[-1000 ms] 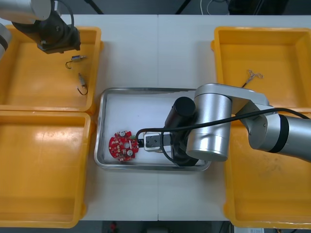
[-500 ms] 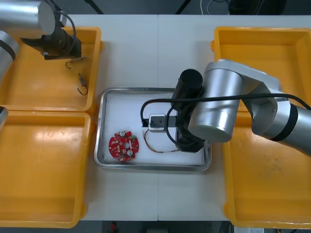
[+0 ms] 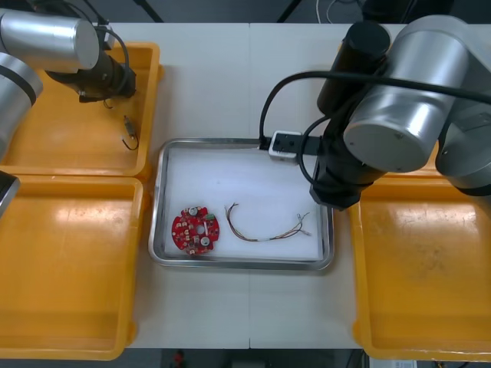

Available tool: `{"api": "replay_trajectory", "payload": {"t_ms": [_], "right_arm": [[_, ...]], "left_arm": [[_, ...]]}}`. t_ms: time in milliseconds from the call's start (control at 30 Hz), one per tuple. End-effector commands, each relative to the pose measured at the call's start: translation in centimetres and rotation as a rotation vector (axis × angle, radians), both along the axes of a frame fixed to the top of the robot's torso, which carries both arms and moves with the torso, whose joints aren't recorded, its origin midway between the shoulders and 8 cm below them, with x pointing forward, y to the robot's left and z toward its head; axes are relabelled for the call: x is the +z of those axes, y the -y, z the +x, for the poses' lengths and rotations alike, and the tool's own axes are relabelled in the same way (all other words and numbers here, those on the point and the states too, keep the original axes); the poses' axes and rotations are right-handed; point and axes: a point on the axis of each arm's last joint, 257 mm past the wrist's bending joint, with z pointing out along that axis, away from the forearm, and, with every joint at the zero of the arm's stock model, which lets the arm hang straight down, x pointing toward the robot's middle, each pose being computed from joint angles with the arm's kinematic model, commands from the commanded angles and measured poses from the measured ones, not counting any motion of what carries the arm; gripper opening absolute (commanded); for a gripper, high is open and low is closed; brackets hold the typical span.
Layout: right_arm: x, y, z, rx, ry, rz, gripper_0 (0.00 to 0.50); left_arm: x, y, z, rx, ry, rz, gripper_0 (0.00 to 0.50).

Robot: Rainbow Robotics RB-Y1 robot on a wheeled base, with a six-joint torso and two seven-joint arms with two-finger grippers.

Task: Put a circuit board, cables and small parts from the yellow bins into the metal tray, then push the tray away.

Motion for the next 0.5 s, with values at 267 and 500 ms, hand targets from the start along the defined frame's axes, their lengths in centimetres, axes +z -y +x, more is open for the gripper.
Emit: {"api": "replay_trajectory", "payload": {"t_ms": [267, 500], "right_arm": [[6.2, 7.2, 3.4, -0.271, 0.125, 0.183, 0.5], [6.2, 11.9, 4.8, -0.447, 0.091, 0.25, 0.5]], "left_arm": [[2.6, 1.9, 1.9, -0.093, 0.094, 0.046, 0.5], [2.0, 1.8, 1.7, -0.102, 0.085, 0.053, 0.5]]}}
